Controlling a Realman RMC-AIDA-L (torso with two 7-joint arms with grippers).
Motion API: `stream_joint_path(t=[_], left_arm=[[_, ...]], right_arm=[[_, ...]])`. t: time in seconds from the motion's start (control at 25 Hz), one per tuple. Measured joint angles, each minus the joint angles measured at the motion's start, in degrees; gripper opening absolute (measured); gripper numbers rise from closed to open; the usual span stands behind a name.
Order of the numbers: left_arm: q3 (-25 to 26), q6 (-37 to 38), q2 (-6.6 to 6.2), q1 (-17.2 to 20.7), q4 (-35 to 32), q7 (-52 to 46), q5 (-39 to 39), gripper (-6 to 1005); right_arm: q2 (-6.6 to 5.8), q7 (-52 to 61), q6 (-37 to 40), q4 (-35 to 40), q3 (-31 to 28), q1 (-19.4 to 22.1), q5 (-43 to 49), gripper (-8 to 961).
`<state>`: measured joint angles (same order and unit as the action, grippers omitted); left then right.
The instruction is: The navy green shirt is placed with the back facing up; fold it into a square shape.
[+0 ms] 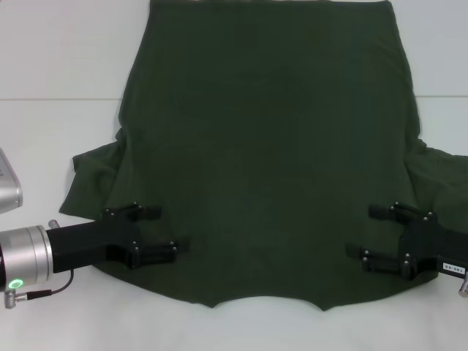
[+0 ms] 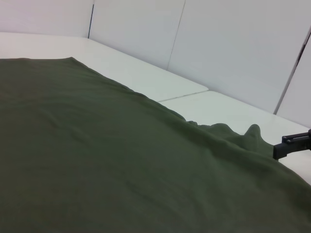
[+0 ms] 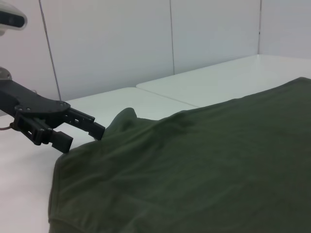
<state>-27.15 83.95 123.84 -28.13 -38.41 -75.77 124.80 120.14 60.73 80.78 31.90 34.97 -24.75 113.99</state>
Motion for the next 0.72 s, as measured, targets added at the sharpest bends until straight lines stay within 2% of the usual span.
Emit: stream_joint_path(t=[0.36,0.72], left_arm=[[0.2,0.2,-0.43,0.0,0.0,-4.6,-1.7,934],[2.9,0.0,-3.75,-3.1,-0.5,-25.2,-0.7,933]], right_arm=[[0.00,0.0,0.0,0.0,-0.1,0.0,0.0,915],[0.00,0.1,-0.1,-0.2,0.1,-0.1,0.0,915]])
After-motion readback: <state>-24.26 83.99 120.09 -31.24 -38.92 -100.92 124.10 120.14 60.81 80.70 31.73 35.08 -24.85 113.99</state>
